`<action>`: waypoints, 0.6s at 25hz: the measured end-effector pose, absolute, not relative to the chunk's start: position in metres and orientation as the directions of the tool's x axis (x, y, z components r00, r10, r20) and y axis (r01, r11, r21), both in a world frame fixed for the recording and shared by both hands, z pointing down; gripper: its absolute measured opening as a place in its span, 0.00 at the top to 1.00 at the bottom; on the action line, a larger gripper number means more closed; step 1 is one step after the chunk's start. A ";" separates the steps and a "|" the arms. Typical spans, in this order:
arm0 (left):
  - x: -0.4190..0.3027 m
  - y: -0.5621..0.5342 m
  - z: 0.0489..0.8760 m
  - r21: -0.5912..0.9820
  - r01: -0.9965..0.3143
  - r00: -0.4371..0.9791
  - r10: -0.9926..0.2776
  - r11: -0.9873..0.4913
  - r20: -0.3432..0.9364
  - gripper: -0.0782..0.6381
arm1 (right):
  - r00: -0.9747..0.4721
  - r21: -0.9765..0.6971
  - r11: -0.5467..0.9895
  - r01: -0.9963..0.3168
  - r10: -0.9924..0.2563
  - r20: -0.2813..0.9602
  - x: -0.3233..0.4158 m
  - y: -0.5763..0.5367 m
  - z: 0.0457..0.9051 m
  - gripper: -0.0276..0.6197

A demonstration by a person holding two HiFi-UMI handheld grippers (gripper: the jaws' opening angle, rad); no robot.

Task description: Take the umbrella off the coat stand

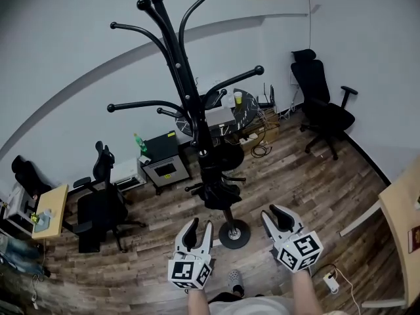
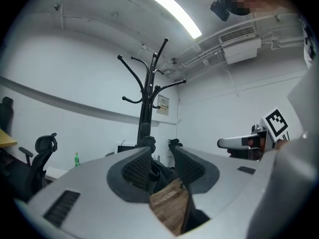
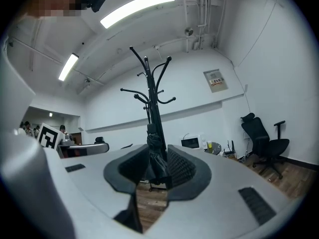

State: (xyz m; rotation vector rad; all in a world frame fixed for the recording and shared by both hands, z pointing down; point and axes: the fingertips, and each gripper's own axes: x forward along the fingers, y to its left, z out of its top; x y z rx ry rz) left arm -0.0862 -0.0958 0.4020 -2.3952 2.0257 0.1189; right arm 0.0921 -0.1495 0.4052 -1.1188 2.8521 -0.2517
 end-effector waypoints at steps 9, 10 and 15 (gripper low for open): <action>-0.132 -0.151 0.374 0.060 -0.980 0.180 -0.976 -0.188 -0.123 0.67 | -0.758 -0.154 0.753 -0.640 -0.652 -0.038 0.024 -0.200 0.378 0.77; -0.135 -0.156 0.369 0.057 -0.979 0.186 -0.974 -0.194 -0.131 0.67 | -0.761 -0.154 0.757 -0.634 -0.647 -0.049 0.016 -0.204 0.374 0.77; -0.141 -0.186 0.335 0.027 -0.969 0.238 -0.953 -0.247 -0.188 0.67 | -0.766 -0.152 0.773 -0.616 -0.632 -0.114 -0.018 -0.224 0.348 0.77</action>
